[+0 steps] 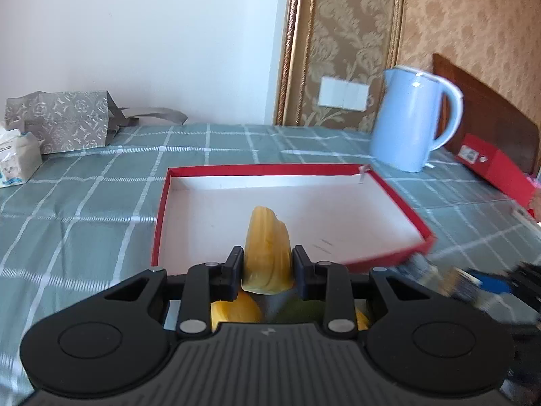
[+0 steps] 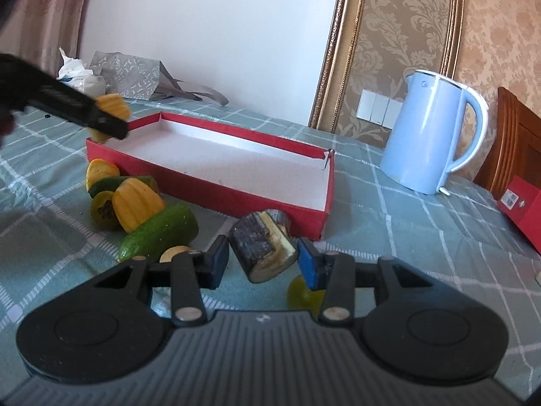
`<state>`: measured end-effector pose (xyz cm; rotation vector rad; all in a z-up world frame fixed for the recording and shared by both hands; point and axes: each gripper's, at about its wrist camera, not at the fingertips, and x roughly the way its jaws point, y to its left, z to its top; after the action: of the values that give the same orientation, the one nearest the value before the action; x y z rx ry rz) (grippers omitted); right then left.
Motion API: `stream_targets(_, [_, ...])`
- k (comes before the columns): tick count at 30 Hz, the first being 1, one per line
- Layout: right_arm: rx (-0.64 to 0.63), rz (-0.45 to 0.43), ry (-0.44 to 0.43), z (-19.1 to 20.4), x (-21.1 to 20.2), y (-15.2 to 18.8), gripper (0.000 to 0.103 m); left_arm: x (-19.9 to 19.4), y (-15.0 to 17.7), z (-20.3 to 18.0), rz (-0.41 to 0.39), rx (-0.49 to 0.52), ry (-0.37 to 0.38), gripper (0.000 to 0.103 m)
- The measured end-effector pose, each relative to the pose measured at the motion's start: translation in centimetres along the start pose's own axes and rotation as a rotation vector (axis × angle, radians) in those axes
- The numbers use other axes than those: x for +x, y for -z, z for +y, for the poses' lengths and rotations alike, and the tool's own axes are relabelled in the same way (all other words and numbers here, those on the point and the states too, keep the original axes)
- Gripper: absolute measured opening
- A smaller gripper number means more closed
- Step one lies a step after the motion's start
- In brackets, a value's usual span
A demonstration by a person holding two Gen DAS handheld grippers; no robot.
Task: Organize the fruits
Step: 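Carry the jackfruit chunk into the red tray and open the left tool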
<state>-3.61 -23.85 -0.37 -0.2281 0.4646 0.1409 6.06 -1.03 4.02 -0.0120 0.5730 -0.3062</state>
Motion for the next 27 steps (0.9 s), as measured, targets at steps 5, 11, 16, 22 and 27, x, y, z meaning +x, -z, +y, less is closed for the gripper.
stream_targets(5, [0.013, -0.002, -0.002, -0.1, 0.4, -0.3, 0.042, 4.6, -2.1, 1.2, 0.068, -0.016, -0.028, 0.030])
stream_targets(11, [0.017, 0.007, -0.009, 0.1, 1.0, -0.5, 0.041, 8.9, -2.8, 2.1, 0.129, -0.029, -0.077, 0.030])
stream_targets(16, [0.022, 0.013, -0.011, 0.1, 1.4, -0.5, 0.042, 10.3, -2.6, 2.3, 0.161, -0.026, -0.101, 0.030])
stream_targets(22, [0.019, 0.019, -0.016, 0.2, 1.6, -0.6, 0.042, 9.2, -2.7, 2.3, 0.122, -0.005, -0.133, 0.031])
stream_targets(27, [0.027, 0.035, -0.018, 0.1, 1.9, -0.5, 0.042, 7.2, -2.9, 1.9, 0.013, 0.014, -0.137, 0.068])
